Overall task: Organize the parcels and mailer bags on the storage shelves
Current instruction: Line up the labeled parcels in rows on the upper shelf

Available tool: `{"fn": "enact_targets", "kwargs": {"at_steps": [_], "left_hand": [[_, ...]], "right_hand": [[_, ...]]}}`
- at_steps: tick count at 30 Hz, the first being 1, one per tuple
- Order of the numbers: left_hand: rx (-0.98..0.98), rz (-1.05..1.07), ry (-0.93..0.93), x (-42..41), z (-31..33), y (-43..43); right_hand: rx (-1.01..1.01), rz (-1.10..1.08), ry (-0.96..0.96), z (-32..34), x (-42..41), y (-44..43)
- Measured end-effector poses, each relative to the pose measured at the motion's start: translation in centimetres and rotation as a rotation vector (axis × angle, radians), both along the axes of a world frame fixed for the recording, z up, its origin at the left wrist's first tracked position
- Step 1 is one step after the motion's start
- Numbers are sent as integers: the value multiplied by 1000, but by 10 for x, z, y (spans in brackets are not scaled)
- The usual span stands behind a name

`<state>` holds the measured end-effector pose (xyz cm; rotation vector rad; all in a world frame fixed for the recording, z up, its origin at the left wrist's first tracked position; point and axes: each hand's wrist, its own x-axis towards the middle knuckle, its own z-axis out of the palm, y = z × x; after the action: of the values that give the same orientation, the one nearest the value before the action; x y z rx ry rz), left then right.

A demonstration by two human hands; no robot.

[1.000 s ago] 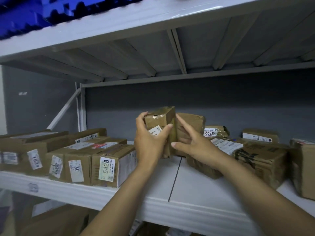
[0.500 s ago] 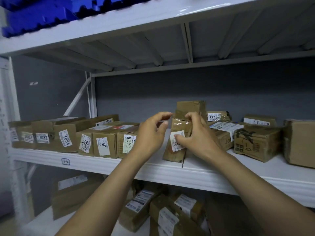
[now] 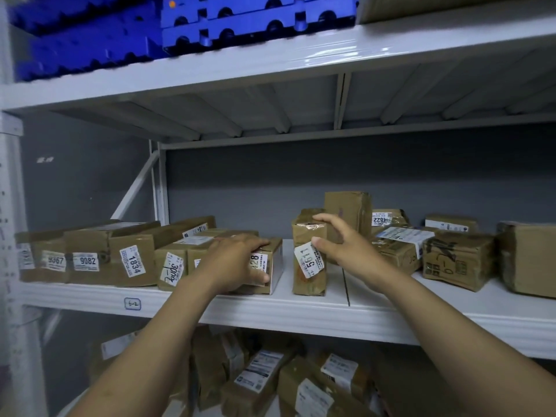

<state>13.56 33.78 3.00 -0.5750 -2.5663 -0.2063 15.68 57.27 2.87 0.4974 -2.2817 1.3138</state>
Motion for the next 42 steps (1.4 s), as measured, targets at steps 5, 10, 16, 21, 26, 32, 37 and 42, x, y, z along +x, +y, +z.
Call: {"fn": "enact_targets", "kwargs": {"at_steps": [5, 10, 16, 21, 26, 32, 37, 42], "left_hand": [[31, -60, 35, -8, -4, -8], [53, -87, 85, -13, -7, -10], [68, -118, 60, -15, -9, -11], [167, -145, 20, -11, -9, -10], [98, -101, 23, -13, -10, -9], [123, -168, 24, -6, -3, -11], [63, -189, 85, 3, 12, -10], [-10, -211, 215, 21, 34, 3]], "right_hand": [[41, -71, 11, 0, -2, -22], [178, -101, -10, 0, -2, -41], [279, -127, -69, -8, 5, -49], [309, -185, -33, -10, 7, -52], [317, -204, -67, -5, 7, -54], [348, -282, 14, 3, 14, -59], [465, -357, 62, 15, 31, -55], [685, -474, 9, 24, 46, -34]]}}
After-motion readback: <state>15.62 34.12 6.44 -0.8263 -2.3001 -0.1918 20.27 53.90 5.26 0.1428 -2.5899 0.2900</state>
